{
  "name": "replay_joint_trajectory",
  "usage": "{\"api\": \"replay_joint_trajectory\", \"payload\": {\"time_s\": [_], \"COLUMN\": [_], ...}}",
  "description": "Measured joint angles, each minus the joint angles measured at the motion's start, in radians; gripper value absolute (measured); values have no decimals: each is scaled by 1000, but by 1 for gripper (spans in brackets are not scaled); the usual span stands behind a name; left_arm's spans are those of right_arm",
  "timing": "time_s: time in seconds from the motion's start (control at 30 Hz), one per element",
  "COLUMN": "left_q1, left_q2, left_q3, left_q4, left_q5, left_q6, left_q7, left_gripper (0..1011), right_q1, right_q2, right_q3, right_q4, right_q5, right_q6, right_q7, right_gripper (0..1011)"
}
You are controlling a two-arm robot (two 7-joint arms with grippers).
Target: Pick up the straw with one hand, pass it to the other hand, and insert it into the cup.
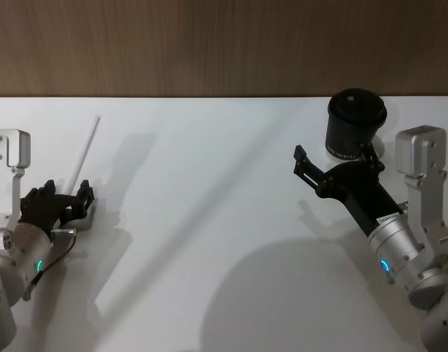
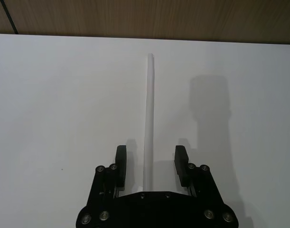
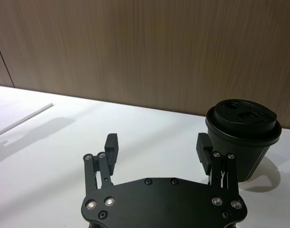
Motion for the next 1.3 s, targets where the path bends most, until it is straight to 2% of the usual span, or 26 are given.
{"api": "replay_joint_trajectory", "payload": {"time_s": [1.3], "left_q1": [0], "left_q2": [0], "left_q3": [0], "left_q4": [0], "left_q5": [0], "left_q6": [1], "left_q7": [0], "left_gripper": [380], "right_q1": [0], "right_q2": [0], "right_q3": [0], "right_q4": [0], "right_q5": [0], "right_q6": [0], "right_q7": [0], "right_gripper": [1001]}}
